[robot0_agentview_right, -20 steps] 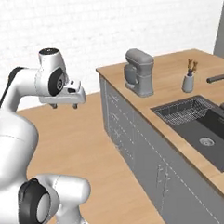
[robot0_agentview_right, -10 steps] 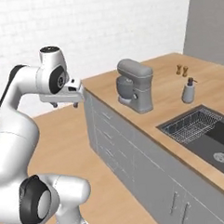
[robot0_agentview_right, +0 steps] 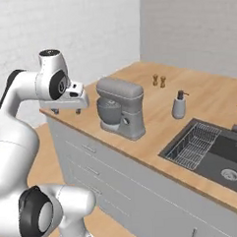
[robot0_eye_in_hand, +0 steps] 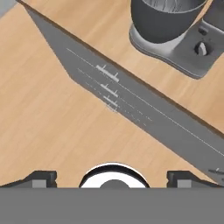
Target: Navigate to the stand mixer.
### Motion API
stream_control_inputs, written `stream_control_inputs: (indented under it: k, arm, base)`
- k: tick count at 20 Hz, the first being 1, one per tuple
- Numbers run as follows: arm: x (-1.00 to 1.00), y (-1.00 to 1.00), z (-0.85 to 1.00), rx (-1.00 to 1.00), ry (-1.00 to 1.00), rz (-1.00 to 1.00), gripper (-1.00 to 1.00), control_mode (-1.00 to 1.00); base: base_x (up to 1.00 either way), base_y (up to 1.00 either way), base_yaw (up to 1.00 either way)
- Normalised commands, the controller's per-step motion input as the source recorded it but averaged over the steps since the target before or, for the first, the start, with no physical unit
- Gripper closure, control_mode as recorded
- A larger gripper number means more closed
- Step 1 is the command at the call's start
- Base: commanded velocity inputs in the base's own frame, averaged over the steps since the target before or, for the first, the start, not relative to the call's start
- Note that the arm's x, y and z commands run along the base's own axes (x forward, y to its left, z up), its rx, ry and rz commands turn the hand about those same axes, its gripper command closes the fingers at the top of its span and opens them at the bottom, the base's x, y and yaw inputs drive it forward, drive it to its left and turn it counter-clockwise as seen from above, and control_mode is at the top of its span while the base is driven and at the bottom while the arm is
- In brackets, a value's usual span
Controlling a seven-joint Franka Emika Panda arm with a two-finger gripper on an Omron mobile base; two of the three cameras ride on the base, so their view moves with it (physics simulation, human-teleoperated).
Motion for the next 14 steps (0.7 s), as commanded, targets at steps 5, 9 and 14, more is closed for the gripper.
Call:
stream_control_inputs:
  k: [5, 9, 14]
  arm:
    - [0.00, 0.00, 0.00, 0.00, 0.00, 0.00, -1.00, 1.00]
    - [0.00, 0.00, 0.00, 0.00, 0.00, 0.00, -1.00, 1.00]
    - [0.00, 0.00, 0.00, 0.00, 0.00, 0.00, -1.00, 1.00]
  base:
    - [0.93, 0.11, -0.56]
    - [0.58, 0.25, -0.46]
    - [0.29, 0.34, -0.27]
